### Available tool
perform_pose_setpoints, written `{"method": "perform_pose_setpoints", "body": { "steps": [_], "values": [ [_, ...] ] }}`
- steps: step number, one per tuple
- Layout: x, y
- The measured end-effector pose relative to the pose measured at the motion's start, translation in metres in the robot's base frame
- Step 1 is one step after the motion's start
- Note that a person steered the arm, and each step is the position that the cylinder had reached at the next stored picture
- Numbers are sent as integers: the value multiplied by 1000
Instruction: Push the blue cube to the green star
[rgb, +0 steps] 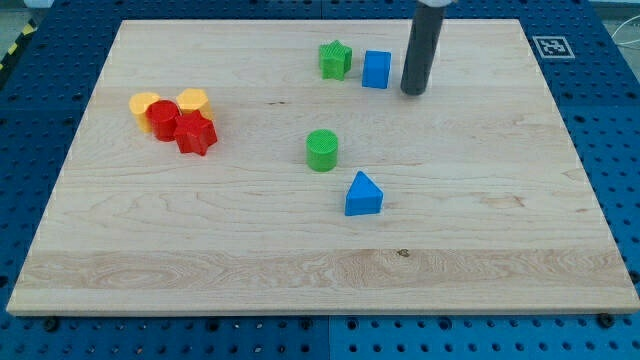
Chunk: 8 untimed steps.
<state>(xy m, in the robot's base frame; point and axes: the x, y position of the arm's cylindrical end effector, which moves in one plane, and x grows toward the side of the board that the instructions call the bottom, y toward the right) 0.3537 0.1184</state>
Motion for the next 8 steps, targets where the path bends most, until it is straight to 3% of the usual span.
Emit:
{"method": "perform_pose_setpoints", "body": {
  "steps": [2,8],
  "values": [
    [20,-25],
    [-37,-41]
  ]
}}
